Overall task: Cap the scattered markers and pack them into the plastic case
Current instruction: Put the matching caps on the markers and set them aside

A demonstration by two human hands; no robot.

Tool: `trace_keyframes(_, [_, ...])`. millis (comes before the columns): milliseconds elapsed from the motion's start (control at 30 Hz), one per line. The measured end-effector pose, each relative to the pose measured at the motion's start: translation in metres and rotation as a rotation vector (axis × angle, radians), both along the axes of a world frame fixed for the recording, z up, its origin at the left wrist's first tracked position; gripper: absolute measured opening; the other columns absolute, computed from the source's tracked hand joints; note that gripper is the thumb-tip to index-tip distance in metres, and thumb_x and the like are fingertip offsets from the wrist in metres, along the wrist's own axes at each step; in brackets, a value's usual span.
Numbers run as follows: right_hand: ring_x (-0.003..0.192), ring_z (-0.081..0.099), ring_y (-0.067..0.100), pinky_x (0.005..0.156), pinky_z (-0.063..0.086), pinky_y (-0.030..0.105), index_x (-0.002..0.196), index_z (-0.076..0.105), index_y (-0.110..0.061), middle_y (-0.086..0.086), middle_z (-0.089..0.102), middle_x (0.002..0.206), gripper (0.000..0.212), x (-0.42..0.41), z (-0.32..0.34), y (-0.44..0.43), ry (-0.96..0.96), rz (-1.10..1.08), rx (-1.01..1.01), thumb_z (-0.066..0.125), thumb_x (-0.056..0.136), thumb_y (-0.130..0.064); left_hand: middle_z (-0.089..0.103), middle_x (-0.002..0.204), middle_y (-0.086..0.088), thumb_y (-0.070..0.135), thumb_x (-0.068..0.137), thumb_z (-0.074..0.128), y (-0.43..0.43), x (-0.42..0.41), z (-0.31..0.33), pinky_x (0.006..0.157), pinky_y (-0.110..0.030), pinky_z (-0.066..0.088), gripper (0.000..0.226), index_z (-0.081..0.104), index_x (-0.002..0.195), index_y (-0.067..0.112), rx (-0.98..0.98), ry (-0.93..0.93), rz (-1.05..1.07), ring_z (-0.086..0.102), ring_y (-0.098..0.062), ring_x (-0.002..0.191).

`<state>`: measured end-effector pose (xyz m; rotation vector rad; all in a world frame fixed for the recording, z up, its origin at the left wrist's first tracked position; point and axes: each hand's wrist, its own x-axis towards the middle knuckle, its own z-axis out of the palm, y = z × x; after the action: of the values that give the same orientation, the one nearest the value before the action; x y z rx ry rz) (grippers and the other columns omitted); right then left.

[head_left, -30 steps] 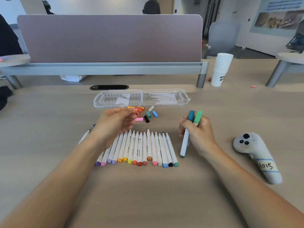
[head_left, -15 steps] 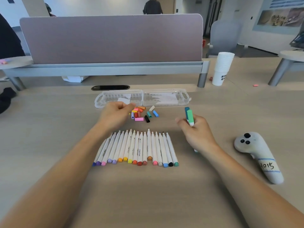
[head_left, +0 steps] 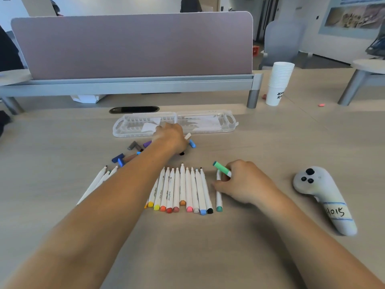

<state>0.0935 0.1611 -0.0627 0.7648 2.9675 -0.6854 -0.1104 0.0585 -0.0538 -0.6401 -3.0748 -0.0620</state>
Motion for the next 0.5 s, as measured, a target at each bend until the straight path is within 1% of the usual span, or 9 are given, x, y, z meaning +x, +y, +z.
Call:
trace_keyframes(33, [0.072,0.059,0.021,0.055,0.04,0.029,0.077,0.057,-0.022,0.0,0.058,0.08,0.026,0.0,0.0,0.001,0.006,-0.005,0.01,0.065,0.077,-0.047,0.053,0.104,-0.013,0.04,0.091,0.062,0.003,0.0,-0.001,0.083,-0.039,0.052,0.037,0.056,0.107,0.007,-0.022,0.013,-0.012,0.053,-0.03,0.105])
trace_keyframes(100, [0.073,0.059,0.022,0.056,0.039,0.029,0.079,0.058,-0.021,0.0,0.057,0.08,0.026,0.001,0.0,0.001,0.019,-0.023,0.034,0.063,0.079,-0.046,0.055,0.105,-0.014,0.031,0.092,0.06,0.007,0.002,-0.003,0.084,-0.041,0.054,0.023,0.052,0.097,0.01,-0.017,0.034,-0.042,0.053,-0.031,0.106])
trace_keyframes(167, [0.076,0.059,0.024,0.058,0.04,0.029,0.083,0.058,-0.019,-0.001,0.054,0.081,0.03,0.001,0.003,0.001,0.022,-0.048,0.069,0.061,0.082,-0.049,0.056,0.108,-0.015,0.028,0.092,0.059,0.008,0.005,-0.003,0.083,-0.04,0.054,0.019,0.05,0.093,0.011,-0.015,0.053,-0.062,0.053,-0.031,0.107])
trace_keyframes(267, [0.077,0.057,0.025,0.058,0.038,0.029,0.08,0.055,-0.02,-0.001,0.052,0.081,0.032,0.002,0.005,0.002,0.021,-0.075,0.104,0.061,0.081,-0.051,0.057,0.108,-0.015,0.027,0.092,0.06,0.009,0.011,-0.005,0.075,-0.037,0.05,0.02,0.057,0.102,0.01,-0.003,0.097,-0.074,0.054,-0.029,0.103])
trace_keyframes(333, [0.071,0.055,0.023,0.054,0.036,0.029,0.076,0.053,-0.018,0.001,0.053,0.08,0.031,0.003,0.006,0.004,0.043,-0.092,0.084,0.062,0.078,-0.048,0.06,0.104,-0.014,0.028,0.091,0.061,0.006,0.012,-0.006,0.069,-0.037,0.049,0.019,0.062,0.099,0.01,0.058,0.114,-0.097,0.056,-0.028,0.097])
trace_keyframes(367, [0.066,0.053,0.022,0.052,0.034,0.029,0.073,0.052,-0.017,0.002,0.053,0.077,0.031,0.002,0.006,0.005,0.07,-0.093,0.063,0.062,0.078,-0.045,0.063,0.102,-0.013,0.029,0.089,0.063,0.003,0.012,-0.006,0.07,-0.036,0.05,0.018,0.065,0.097,0.012,0.126,0.103,-0.112,0.059,-0.028,0.094])
trace_keyframes(400, [0.062,0.051,0.022,0.051,0.033,0.029,0.07,0.05,-0.016,0.002,0.054,0.074,0.03,0.002,0.007,0.006,0.105,-0.091,0.028,0.062,0.078,-0.042,0.065,0.1,-0.01,0.029,0.088,0.065,-0.003,0.013,-0.005,0.072,-0.036,0.053,0.017,0.066,0.097,0.014,0.237,0.064,-0.122,0.061,-0.027,0.092])
trace_keyframes(433, [0.059,0.049,0.021,0.05,0.032,0.028,0.068,0.049,-0.016,0.002,0.054,0.07,0.029,0.002,0.008,0.006,0.147,-0.084,-0.024,0.062,0.079,-0.04,0.068,0.098,-0.006,0.029,0.088,0.066,-0.01,0.013,-0.004,0.074,-0.034,0.054,0.016,0.067,0.1,0.018,0.392,-0.002,-0.13,0.064,-0.023,0.088])
trace_keyframes(500, [0.059,0.051,0.02,0.051,0.036,0.029,0.069,0.053,-0.019,0.002,0.058,0.069,0.024,0.003,0.012,0.005,0.224,-0.044,-0.15,0.062,0.082,-0.036,0.073,0.089,0.005,0.024,0.089,0.067,-0.029,0.023,0.002,0.073,-0.03,0.054,0.022,0.065,0.111,0.025,0.727,-0.2,-0.16,0.066,-0.015,0.075])
